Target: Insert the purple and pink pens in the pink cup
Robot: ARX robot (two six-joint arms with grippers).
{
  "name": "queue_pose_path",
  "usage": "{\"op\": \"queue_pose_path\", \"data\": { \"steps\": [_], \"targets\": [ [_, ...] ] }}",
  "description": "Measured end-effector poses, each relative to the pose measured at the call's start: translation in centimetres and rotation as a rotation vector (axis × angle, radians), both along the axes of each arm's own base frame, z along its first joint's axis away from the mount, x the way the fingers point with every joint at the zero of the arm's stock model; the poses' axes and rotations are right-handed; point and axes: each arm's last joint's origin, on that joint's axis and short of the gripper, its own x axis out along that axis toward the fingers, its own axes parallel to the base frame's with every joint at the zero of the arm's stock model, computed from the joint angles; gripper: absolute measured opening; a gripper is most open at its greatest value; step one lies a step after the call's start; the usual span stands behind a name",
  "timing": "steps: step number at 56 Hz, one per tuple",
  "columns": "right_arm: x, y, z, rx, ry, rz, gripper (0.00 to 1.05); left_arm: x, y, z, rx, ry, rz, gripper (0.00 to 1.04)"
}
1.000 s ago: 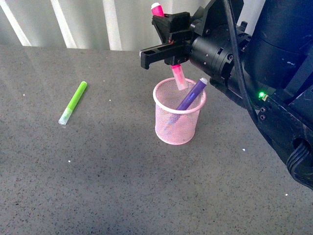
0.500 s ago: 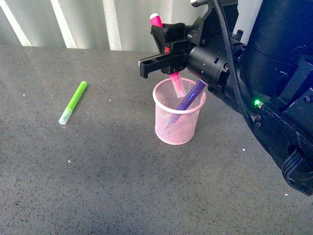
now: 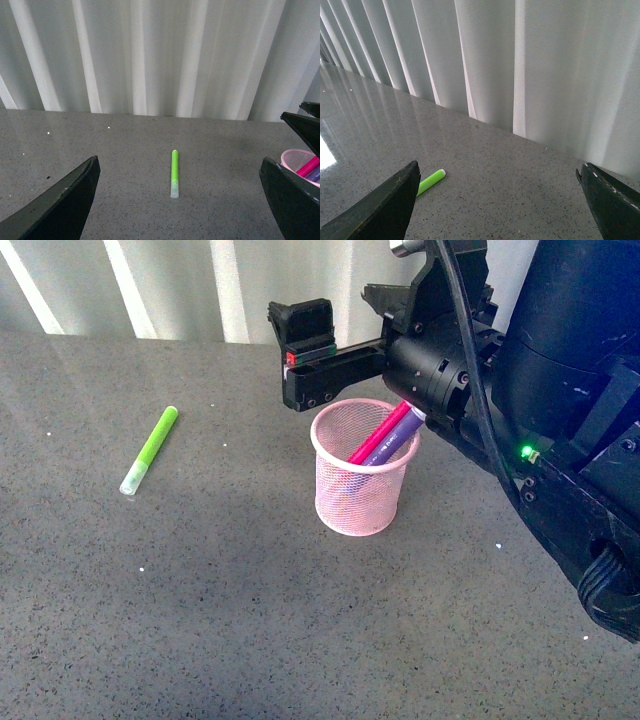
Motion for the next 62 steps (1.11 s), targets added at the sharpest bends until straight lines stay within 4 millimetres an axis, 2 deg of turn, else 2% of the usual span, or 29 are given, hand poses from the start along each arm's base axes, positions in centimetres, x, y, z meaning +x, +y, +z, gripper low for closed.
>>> {"op": "queue_pose_path", "data": {
  "steps": [4, 24, 26, 28, 29, 30, 31, 34, 36, 40, 56, 62],
  "targets": [
    [-0.2, -0.2, -0.2, -0.004, 0.008, -0.006, 0.99, 0.0, 0.0, 0.0, 0.000, 0.000, 0.000, 0.98],
    [-1.4, -1.7, -1.4, -0.042, 0.064, -0.040, 0.98, 0.0, 0.0, 0.0, 0.000, 0.000, 0.000, 0.98],
    [-2.3, -4.4, -0.5, -0.038, 0.087, -0.085, 0.98, 0.0, 0.0, 0.0, 0.000, 0.000, -0.006, 0.98],
    [-4.7, -9.4, 1.6, -0.018, 0.108, -0.177, 0.98, 0.0, 0.0, 0.0, 0.000, -0.002, -0.002, 0.98],
    [-6.1, -13.1, 4.0, 0.017, 0.059, -0.295, 0.98, 0.0, 0.0, 0.0, -0.001, 0.001, 0.008, 0.98],
    [-6.8, -14.5, 5.2, 0.032, 0.021, -0.343, 0.98, 0.0, 0.0, 0.0, -0.001, 0.002, 0.010, 0.98],
    [-8.3, -16.9, 7.7, 0.059, -0.074, -0.441, 0.98, 0.0, 0.0, 0.0, -0.001, 0.000, 0.009, 0.98],
    [-10.5, -19.0, 11.0, 0.091, -0.219, -0.544, 0.98, 0.0, 0.0, 0.0, -0.001, -0.003, 0.007, 0.98],
    [-11.7, -19.5, 12.3, 0.100, -0.284, -0.558, 0.98, 0.0, 0.0, 0.0, 0.000, -0.001, 0.000, 0.98],
    [-13.3, -19.4, 13.3, 0.103, -0.338, -0.534, 0.98, 0.0, 0.0, 0.0, 0.001, 0.002, -0.012, 0.98],
    [-17.5, -19.1, 11.3, 0.101, -0.270, -0.550, 0.98, 0.0, 0.0, 0.0, 0.000, -0.002, 0.001, 0.98],
    [-18.9, -18.7, 9.4, 0.102, -0.231, -0.569, 0.98, 0.0, 0.0, 0.0, 0.000, -0.002, -0.001, 0.98]
  ]
}}
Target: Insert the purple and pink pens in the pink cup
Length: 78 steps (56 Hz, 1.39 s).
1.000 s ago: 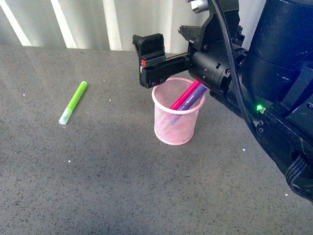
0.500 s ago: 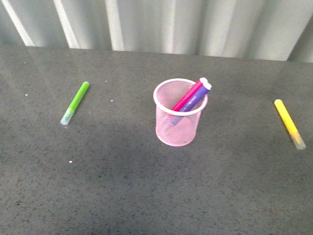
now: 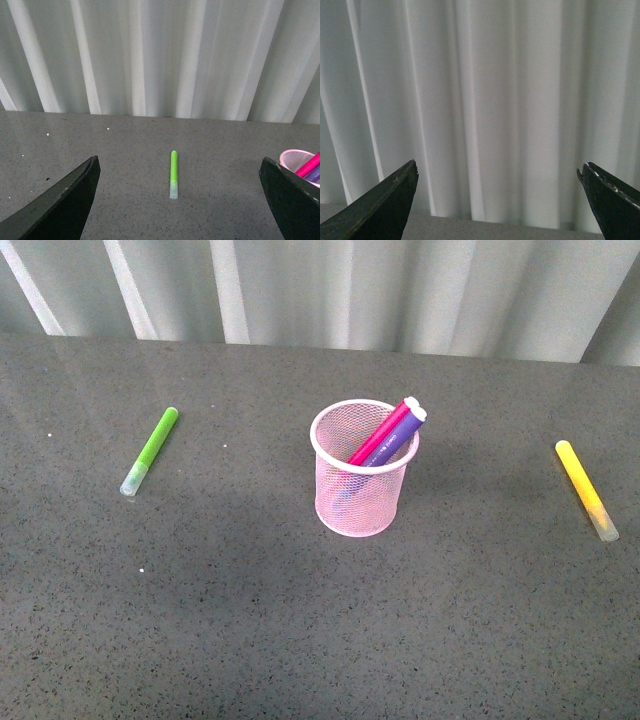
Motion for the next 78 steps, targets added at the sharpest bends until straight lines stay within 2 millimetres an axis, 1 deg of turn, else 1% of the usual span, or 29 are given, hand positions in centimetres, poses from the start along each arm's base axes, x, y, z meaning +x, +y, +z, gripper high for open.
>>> {"op": "queue_pose_path", "data": {
  "steps": [4, 13, 15, 16, 18, 20, 22, 27, 29, 31, 32, 34, 35, 38, 39, 40, 42, 44, 52, 58, 63, 67, 72, 78],
  "targets": [
    [-0.2, 0.1, -0.8, 0.021, 0.005, -0.012, 0.98, 0.0, 0.0, 0.0, 0.000, 0.000, 0.000, 0.98],
    [0.6, 0.3, -1.3, 0.000, 0.010, -0.011, 0.98, 0.0, 0.0, 0.0, 0.000, 0.000, 0.001, 0.98],
    [0.7, 0.3, -1.3, -0.007, 0.014, -0.012, 0.95, 0.0, 0.0, 0.0, 0.000, 0.000, 0.001, 0.98],
    [0.7, 0.3, -1.4, -0.013, 0.016, -0.013, 0.91, 0.0, 0.0, 0.0, 0.000, 0.000, 0.001, 0.98],
    [0.8, 0.3, -1.4, -0.018, 0.018, -0.014, 0.87, 0.0, 0.0, 0.0, 0.000, 0.000, 0.000, 0.98],
    [0.8, 0.3, -1.5, -0.024, 0.023, -0.016, 0.79, 0.0, 0.0, 0.0, 0.000, 0.000, 0.000, 0.98],
    [0.9, 0.3, -1.5, -0.027, 0.025, -0.017, 0.75, 0.0, 0.0, 0.0, 0.000, 0.000, 0.000, 0.98],
    [1.0, 0.3, -1.7, -0.038, 0.040, -0.019, 0.56, 0.0, 0.0, 0.0, 0.000, 0.000, 0.000, 0.98],
    [1.0, 0.3, -1.8, -0.040, 0.044, -0.020, 0.51, 0.0, 0.0, 0.0, 0.000, 0.000, 0.000, 0.98],
    [1.0, 0.3, -1.9, -0.046, 0.049, -0.022, 0.43, 0.0, 0.0, 0.0, 0.000, 0.000, 0.000, 0.98],
    [1.0, 0.3, -1.9, -0.046, 0.049, -0.022, 0.43, 0.0, 0.0, 0.0, 0.000, 0.000, 0.000, 0.98],
    [1.1, 0.3, -2.0, -0.051, 0.057, -0.029, 0.33, 0.0, 0.0, 0.0, 0.000, 0.000, 0.000, 0.98],
    [1.1, 0.3, -2.1, -0.053, 0.059, -0.033, 0.32, 0.0, 0.0, 0.0, 0.000, 0.000, 0.000, 0.98],
    [1.0, 0.4, -2.5, -0.059, 0.080, -0.051, 0.21, 0.0, 0.0, 0.0, 0.000, 0.000, 0.000, 0.98],
    [1.0, 0.4, -2.5, -0.059, 0.080, -0.051, 0.21, 0.0, 0.0, 0.0, 0.000, 0.000, 0.000, 0.98],
    [1.0, 0.5, -2.6, -0.065, 0.088, -0.061, 0.16, 0.0, 0.0, 0.0, 0.000, 0.000, 0.000, 0.98],
    [1.0, 0.6, -2.7, -0.077, 0.094, -0.071, 0.11, 0.0, 0.0, 0.0, 0.000, 0.000, 0.000, 0.98],
    [1.0, 0.8, -2.8, -0.087, 0.107, -0.082, 0.03, 0.0, 0.0, 0.0, 0.000, 0.000, 0.000, 0.98],
    [0.5, 1.1, -2.5, -0.086, 0.137, -0.120, 0.03, 0.0, 0.0, 0.0, 0.000, 0.000, 0.000, 0.98],
    [-0.3, 1.3, -2.1, -0.083, 0.158, -0.129, 0.03, 0.0, 0.0, 0.0, 0.000, 0.000, 0.000, 0.98],
    [-1.0, 1.3, -1.8, -0.083, 0.170, -0.131, 0.03, 0.0, 0.0, 0.0, 0.000, 0.000, 0.000, 0.98],
    [-2.2, 1.3, -1.7, -0.086, 0.211, -0.128, 0.03, 0.0, 0.0, 0.0, 0.000, 0.000, 0.000, 0.98],
    [-3.4, 1.3, -1.6, -0.086, 0.219, -0.128, 0.03, 0.0, 0.0, 0.0, 0.000, 0.000, 0.000, 0.98],
    [-4.0, 1.3, -1.7, -0.086, 0.228, -0.128, 0.03, 0.0, 0.0, 0.0, 0.000, 0.000, 0.000, 0.98]
  ]
}}
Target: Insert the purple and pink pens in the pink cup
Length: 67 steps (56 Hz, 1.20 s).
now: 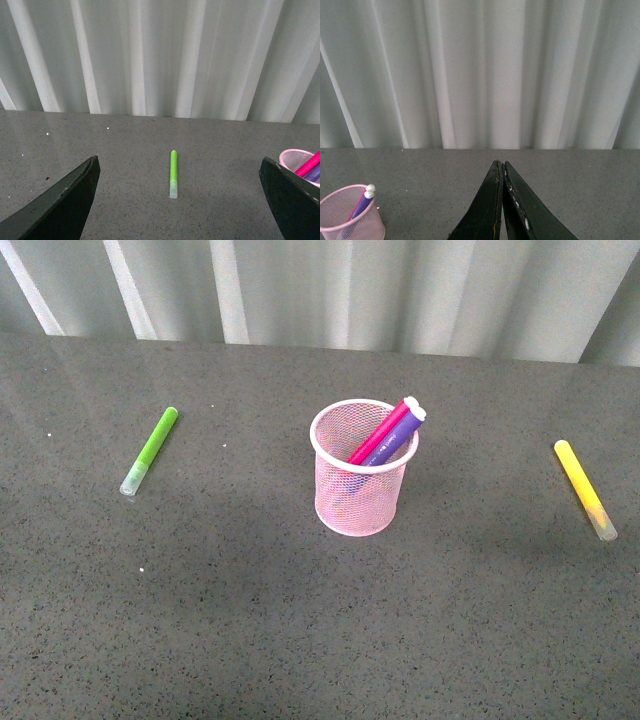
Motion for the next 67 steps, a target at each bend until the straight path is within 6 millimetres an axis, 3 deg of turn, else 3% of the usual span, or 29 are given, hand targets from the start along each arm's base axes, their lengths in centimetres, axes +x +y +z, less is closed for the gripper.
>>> {"op": "queue_pose_path", "data": {
  "steps": [21, 56, 67],
  "targets": [
    [-1.6, 0.0, -0.3, 0.000, 0.040, 0.001, 0.03, 0.0, 0.0, 0.0, 0.000, 0.000, 0.000, 0.98],
    [-1.6, 0.0, -0.3, 0.000, 0.043, 0.001, 0.03, 0.0, 0.0, 0.0, 0.000, 0.000, 0.000, 0.98],
    [-1.6, 0.0, -0.3, 0.000, 0.043, 0.001, 0.33, 0.0, 0.0, 0.0, 0.000, 0.000, 0.000, 0.98]
  ]
}}
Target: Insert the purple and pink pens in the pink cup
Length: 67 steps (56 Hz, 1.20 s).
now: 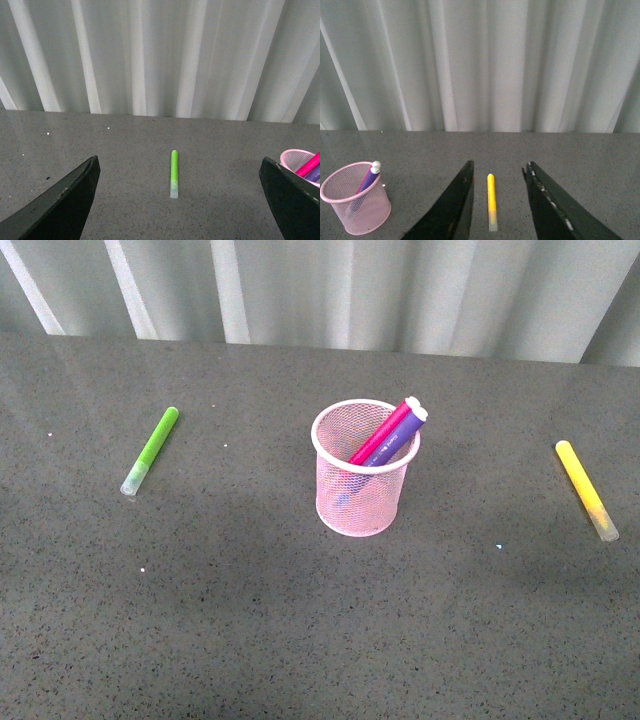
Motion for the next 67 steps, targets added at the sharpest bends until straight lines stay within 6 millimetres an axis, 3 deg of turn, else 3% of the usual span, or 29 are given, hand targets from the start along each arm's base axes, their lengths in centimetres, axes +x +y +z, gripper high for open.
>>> {"op": "queue_pose_path", "data": {
  "steps": [13, 20, 22, 67],
  "targets": [
    [0.00, 0.00, 0.00, 0.000, 0.000, 0.000, 0.71, 0.00, 0.00, 0.00, 0.000, 0.000, 0.000, 0.98],
    [0.00, 0.00, 0.00, 0.000, 0.000, 0.000, 0.97, 0.00, 0.00, 0.00, 0.000, 0.000, 0.000, 0.98],
    [0.00, 0.00, 0.00, 0.000, 0.000, 0.000, 1.00, 0.00, 0.00, 0.00, 0.000, 0.000, 0.000, 0.98],
    [0.00, 0.00, 0.00, 0.000, 0.000, 0.000, 0.98, 0.00, 0.00, 0.00, 0.000, 0.000, 0.000, 0.98]
  ]
}}
